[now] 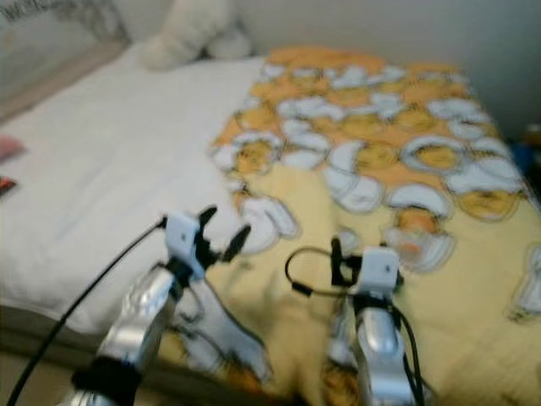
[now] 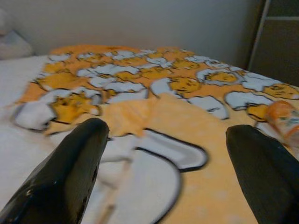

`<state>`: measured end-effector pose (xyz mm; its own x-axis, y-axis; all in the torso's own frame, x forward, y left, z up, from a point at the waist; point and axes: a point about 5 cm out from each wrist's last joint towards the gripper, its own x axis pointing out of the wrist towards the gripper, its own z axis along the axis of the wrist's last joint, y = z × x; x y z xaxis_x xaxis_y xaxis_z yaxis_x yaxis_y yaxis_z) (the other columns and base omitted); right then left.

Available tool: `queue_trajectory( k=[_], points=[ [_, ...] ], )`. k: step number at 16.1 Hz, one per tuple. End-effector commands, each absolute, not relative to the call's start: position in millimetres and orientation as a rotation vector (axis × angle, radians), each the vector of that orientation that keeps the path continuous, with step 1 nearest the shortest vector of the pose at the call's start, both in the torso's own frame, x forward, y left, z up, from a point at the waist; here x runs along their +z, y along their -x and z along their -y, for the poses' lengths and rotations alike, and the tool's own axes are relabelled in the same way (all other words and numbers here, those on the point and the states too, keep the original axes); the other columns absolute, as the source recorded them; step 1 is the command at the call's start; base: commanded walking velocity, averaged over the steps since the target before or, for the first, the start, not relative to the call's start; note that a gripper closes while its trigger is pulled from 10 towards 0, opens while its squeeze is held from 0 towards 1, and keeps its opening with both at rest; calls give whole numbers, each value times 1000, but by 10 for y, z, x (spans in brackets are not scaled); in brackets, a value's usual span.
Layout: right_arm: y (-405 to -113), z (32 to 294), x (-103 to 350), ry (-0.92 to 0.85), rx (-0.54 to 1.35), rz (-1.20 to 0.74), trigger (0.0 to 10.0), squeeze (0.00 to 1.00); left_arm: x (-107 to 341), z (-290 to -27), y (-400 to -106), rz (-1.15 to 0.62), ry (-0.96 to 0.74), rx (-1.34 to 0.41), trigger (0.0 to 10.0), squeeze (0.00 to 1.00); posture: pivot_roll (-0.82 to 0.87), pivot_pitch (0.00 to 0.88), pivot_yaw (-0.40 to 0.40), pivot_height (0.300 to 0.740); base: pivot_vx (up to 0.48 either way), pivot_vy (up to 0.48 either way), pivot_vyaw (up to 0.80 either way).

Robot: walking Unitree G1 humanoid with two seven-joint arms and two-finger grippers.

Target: Clean up the room

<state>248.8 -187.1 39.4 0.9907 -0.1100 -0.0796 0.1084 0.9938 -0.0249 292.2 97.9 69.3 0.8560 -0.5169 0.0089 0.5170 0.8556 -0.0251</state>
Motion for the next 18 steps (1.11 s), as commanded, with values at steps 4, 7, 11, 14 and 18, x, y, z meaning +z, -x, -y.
queue_trajectory(
  k=[4,7,11,14,18],
  points=[
    [-2460,1892,404,27,-89,-87,10000,0,556,-1149,-2947,-86,19,-434,10000,0,-27,0,5,740,0,0,-748],
    [-2468,1872,423,30,-74,-86,10000,0,581,-1130,-2976,-69,-26,-402,10000,0,-26,0,-6,740,0,0,-750],
    [-2429,1849,400,30,-73,-94,10000,0,667,-1226,-3149,-60,-76,-329,10000,0,-38,0,9,740,0,0,-752],
    [-2379,1817,393,33,-77,-80,10000,0,670,-1189,-3213,-78,-128,-324,10000,0,-41,0,16,740,0,0,-713],
    [-2206,1641,371,19,-46,-92,10000,0,726,-643,-3428,-190,-136,-358,10000,1000,-110,0,44,740,0,0,0]
  ],
)
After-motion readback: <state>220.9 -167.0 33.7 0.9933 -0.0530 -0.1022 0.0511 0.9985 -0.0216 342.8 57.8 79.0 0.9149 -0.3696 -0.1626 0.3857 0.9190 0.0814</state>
